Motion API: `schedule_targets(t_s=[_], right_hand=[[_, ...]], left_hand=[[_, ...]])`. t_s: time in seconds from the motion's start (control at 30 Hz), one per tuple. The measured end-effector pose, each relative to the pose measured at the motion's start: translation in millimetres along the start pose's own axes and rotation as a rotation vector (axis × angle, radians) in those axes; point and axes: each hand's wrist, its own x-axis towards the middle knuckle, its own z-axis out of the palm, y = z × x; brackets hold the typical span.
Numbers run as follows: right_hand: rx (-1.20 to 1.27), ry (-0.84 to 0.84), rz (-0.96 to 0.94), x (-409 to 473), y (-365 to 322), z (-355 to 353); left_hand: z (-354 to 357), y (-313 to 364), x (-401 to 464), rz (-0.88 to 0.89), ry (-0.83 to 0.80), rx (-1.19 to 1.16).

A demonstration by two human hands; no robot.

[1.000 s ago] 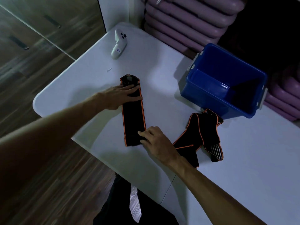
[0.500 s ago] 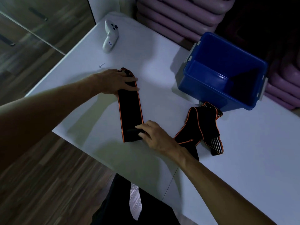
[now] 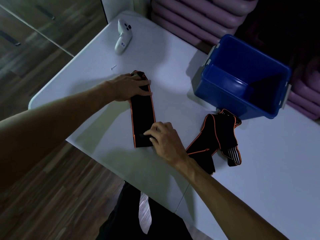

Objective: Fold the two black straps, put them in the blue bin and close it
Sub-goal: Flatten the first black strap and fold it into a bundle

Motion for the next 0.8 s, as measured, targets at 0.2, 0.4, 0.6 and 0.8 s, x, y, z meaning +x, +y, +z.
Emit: schedule_targets(t_s=[0.2, 0.4, 0.6, 0.8], right_hand=[[-0.132, -0.061, -0.118, -5, 5, -1], [-0.15, -0.109, -0.148, 3, 15, -2], [-0.128, -0.1, -0.14, 5, 19, 1], [-0.13, -0.092, -0.156, 2, 16, 3]], left_hand=[[7, -2, -11, -0.037, 0.198, -0.006], [18, 18, -34, -0.207, 0.465, -0.221], [61, 107, -91, -0.227, 0.571, -0.568], [70, 67, -45, -0.141, 0.455, -0.528]])
